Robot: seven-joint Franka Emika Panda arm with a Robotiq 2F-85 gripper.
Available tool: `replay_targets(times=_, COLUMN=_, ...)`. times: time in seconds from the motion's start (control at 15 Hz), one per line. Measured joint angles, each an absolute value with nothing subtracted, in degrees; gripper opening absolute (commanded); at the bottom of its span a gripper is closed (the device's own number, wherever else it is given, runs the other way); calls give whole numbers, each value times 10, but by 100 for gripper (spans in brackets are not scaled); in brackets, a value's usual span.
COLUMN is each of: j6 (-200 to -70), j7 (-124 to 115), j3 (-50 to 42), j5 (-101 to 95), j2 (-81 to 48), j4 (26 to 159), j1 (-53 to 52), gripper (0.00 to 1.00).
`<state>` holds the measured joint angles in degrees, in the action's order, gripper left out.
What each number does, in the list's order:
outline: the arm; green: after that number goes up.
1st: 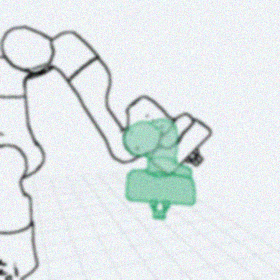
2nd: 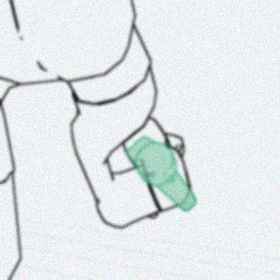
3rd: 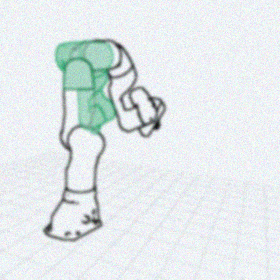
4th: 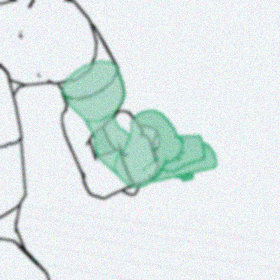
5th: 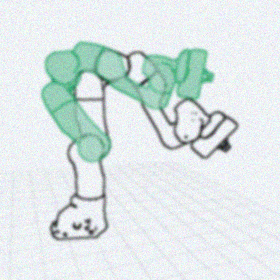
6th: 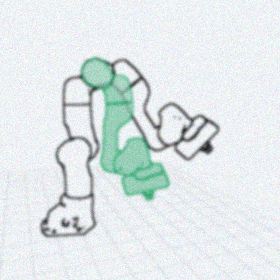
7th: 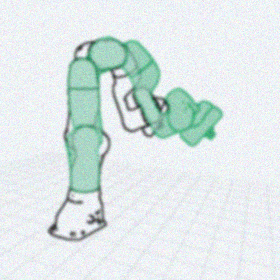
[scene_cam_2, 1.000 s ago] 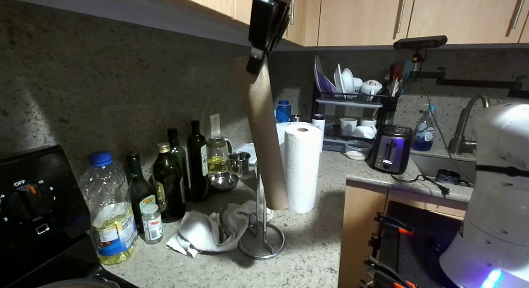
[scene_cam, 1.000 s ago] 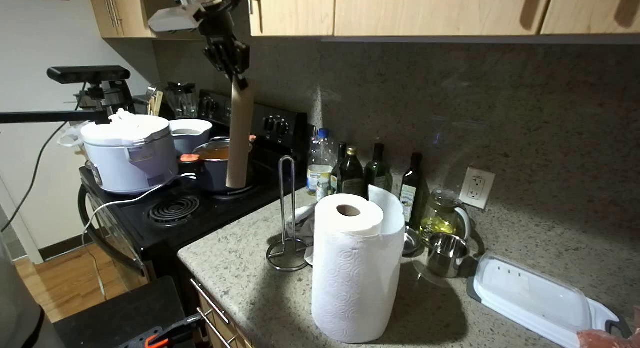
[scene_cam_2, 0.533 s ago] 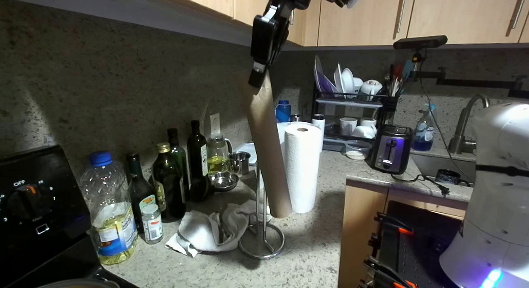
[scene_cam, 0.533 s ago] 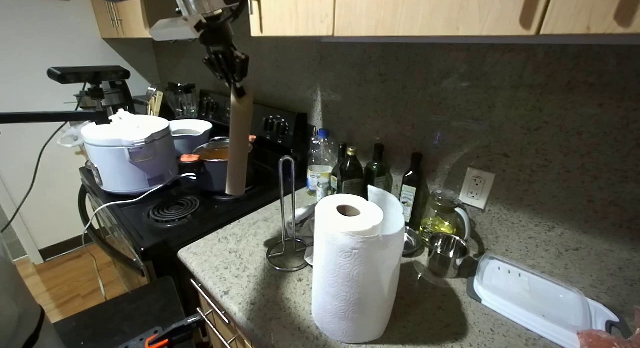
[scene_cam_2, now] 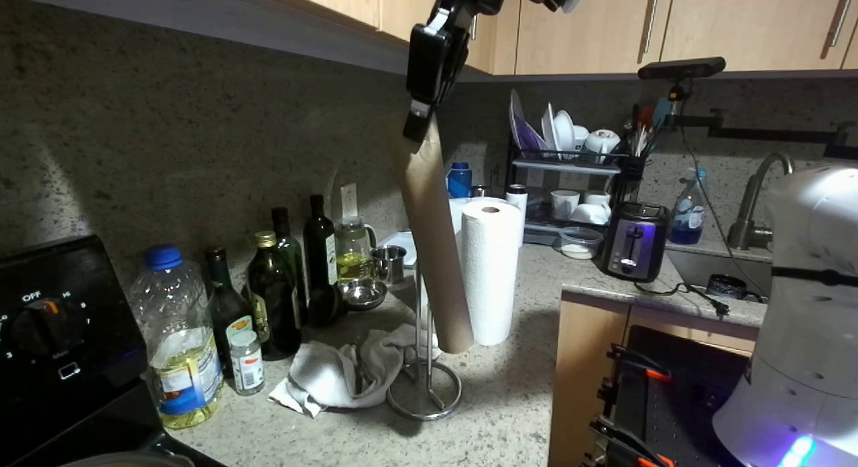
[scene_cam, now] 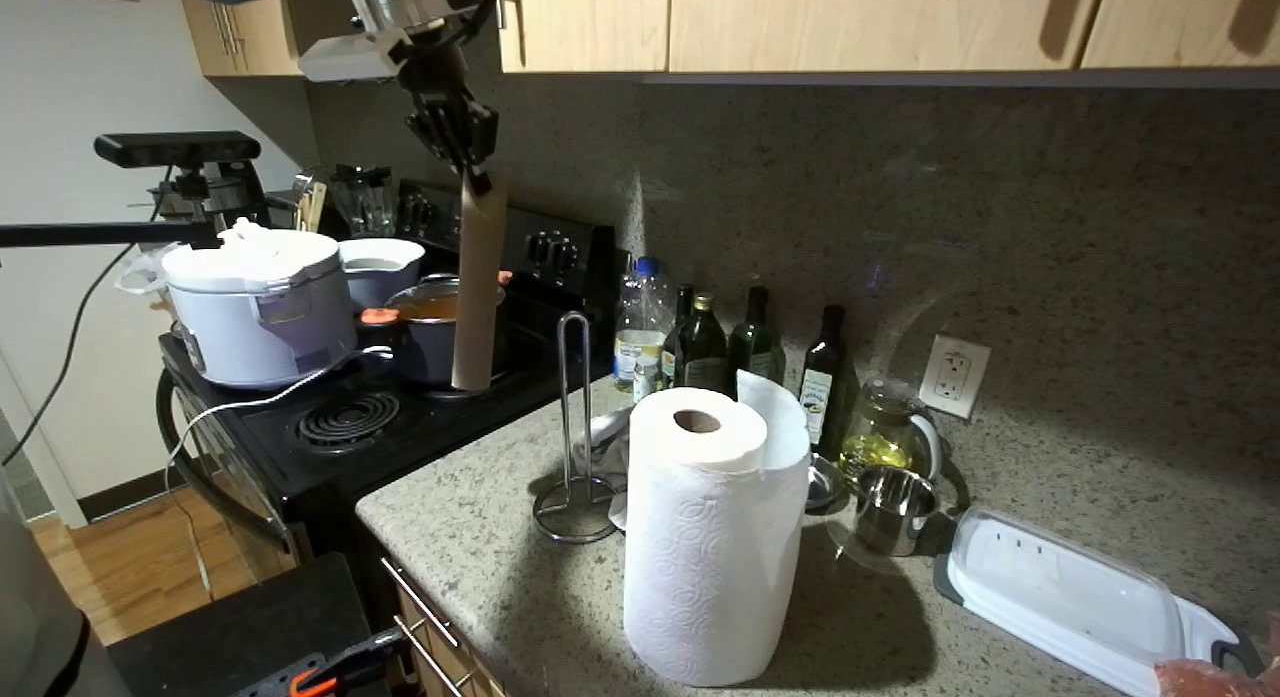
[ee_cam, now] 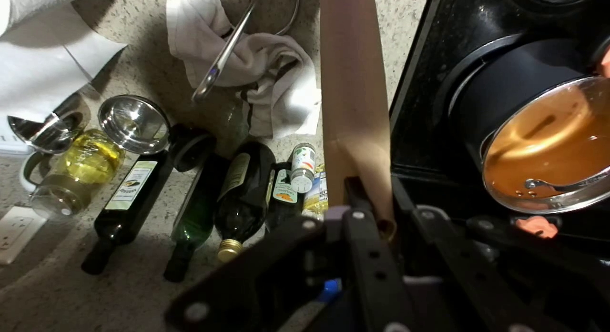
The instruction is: Remove the empty paper roll off of the holder then put the empty paper roll on the holder
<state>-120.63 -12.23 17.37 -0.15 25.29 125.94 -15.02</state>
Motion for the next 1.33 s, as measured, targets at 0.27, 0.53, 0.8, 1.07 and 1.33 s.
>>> replay_targets(times=0.27, j6=-1206, j7=-122, j3=174, j5=-1, j2=253, j4=1259, j1=-150, gripper=18)
replay_targets(times=0.53, j6=-1206, j7=-123, j3=174, j5=-1, j2=251, j4=1259, j1=-150, gripper=24)
replay_targets(times=0.8, j6=-1214, j7=-123, j3=175, j5=-1, j2=248, j4=1260, j1=-151, gripper=28)
replay_targets(times=1.07, j6=-1240, j7=-124, j3=176, j5=-1, j2=243, j4=1270, j1=-155, gripper=28)
replay_targets(times=1.33, j6=-1281, j7=-124, j3=176, j5=14, j2=235, j4=1296, j1=-161, gripper=33)
